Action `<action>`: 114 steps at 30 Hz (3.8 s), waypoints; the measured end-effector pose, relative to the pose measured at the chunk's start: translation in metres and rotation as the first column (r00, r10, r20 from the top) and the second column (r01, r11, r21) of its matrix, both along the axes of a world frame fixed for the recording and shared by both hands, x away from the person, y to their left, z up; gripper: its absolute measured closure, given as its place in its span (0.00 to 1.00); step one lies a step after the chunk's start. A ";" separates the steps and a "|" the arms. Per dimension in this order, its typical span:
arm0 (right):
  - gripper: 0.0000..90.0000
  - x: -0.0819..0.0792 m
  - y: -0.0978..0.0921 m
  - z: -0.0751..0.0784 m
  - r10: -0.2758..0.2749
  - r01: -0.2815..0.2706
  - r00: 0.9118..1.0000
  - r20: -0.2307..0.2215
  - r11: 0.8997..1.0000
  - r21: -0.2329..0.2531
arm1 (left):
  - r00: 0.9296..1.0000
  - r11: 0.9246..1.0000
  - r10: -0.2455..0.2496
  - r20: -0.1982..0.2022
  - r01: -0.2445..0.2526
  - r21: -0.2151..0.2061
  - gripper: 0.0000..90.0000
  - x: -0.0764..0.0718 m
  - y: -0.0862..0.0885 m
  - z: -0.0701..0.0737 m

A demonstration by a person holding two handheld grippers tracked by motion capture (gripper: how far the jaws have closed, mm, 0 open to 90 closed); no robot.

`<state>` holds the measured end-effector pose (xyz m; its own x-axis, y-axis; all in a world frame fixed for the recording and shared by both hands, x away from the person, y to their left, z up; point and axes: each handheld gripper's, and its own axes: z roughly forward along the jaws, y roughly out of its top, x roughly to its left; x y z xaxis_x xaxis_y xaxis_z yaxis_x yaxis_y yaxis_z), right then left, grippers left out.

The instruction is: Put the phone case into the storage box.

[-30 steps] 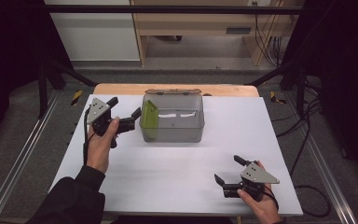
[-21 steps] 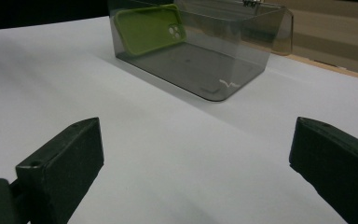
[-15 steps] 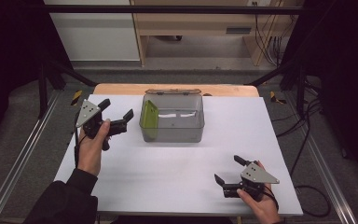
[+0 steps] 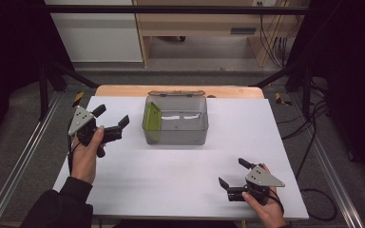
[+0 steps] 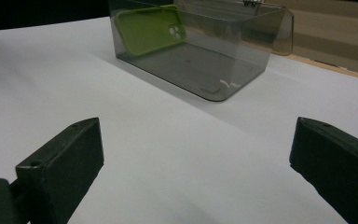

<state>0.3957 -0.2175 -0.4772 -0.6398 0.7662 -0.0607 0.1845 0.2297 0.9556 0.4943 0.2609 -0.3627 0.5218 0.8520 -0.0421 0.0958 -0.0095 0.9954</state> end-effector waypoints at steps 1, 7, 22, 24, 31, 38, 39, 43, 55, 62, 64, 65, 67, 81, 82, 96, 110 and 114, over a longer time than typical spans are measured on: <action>0.03 0.000 0.000 0.000 0.000 0.000 1.000 -0.001 1.000 0.000 | 1.000 1.000 -0.001 0.003 0.001 -0.003 0.02 -0.001 0.001 0.000; 0.03 0.000 0.000 0.000 0.000 0.000 1.000 -0.002 1.000 0.000 | 1.000 1.000 0.000 0.017 0.000 0.002 0.02 -0.008 0.007 0.000; 0.03 0.000 0.001 0.000 -0.001 0.001 1.000 -0.007 1.000 -0.001 | 0.999 1.000 -0.003 0.032 0.002 0.017 0.02 -0.024 0.019 -0.007; 0.03 0.000 0.001 0.000 0.001 -0.001 1.000 -0.006 1.000 -0.001 | 0.999 1.000 0.000 0.037 0.000 0.018 0.02 -0.027 0.020 -0.008; 0.03 0.000 0.001 0.000 0.004 -0.004 1.000 -0.007 1.000 0.000 | 0.999 1.000 0.004 0.045 -0.005 0.017 0.02 -0.035 0.025 -0.013; 0.03 0.000 0.001 0.000 0.004 -0.004 1.000 -0.008 1.000 0.000 | 0.999 1.000 0.002 0.039 -0.002 0.021 0.02 -0.042 0.027 -0.024; 0.03 0.000 0.001 0.000 0.004 -0.004 1.000 -0.009 1.000 0.001 | 0.999 1.000 0.003 0.037 -0.003 0.019 0.02 -0.042 0.027 -0.026; 0.03 0.000 0.002 0.000 0.004 -0.004 1.000 -0.009 1.000 0.000 | 1.000 1.000 0.000 0.025 -0.001 0.011 0.02 -0.044 0.028 -0.034; 0.03 0.000 0.002 -0.001 0.006 -0.006 1.000 -0.010 1.000 0.001 | 1.000 1.000 -0.003 0.013 0.003 0.012 0.02 -0.058 0.024 -0.059; 0.03 -0.001 0.002 -0.001 0.006 -0.006 1.000 -0.011 1.000 -0.001 | 1.000 1.000 -0.019 0.012 0.019 0.025 0.02 -0.066 0.021 -0.068; 0.03 -0.001 0.002 -0.001 0.006 -0.006 1.000 -0.011 1.000 -0.001 | 1.000 0.999 -0.022 0.008 0.022 0.035 0.02 -0.068 0.021 -0.070; 0.03 -0.001 0.002 -0.001 0.006 -0.006 1.000 -0.011 1.000 -0.001 | 1.000 0.999 -0.023 0.010 0.022 0.034 0.02 -0.069 0.021 -0.071; 0.03 -0.001 0.002 -0.001 0.006 -0.006 1.000 -0.010 1.000 -0.001 | 1.000 0.999 -0.024 0.009 0.024 0.044 0.02 -0.071 0.022 -0.072; 0.03 -0.001 0.003 0.000 0.008 -0.008 1.000 -0.009 1.000 -0.003 | 0.999 0.997 -0.021 0.026 0.019 0.070 0.02 -0.086 0.027 -0.076; 0.03 -0.001 0.003 0.000 0.007 -0.007 1.000 -0.009 1.000 -0.003 | 0.999 0.997 -0.023 0.026 0.021 0.074 0.02 -0.087 0.027 -0.076; 0.03 -0.001 0.003 -0.001 0.007 -0.007 1.000 -0.008 1.000 -0.004 | 0.999 0.998 -0.021 0.031 0.019 0.053 0.02 -0.094 0.030 -0.079; 0.03 -0.001 0.002 -0.001 0.002 -0.002 1.000 -0.008 1.000 -0.005 | 0.998 0.999 -0.017 0.053 0.015 0.028 0.02 -0.099 0.035 -0.084; 0.03 -0.001 0.002 -0.001 0.000 0.000 1.000 -0.008 1.000 -0.006 | 0.998 0.999 -0.021 0.059 0.019 0.028 0.02 -0.100 0.035 -0.085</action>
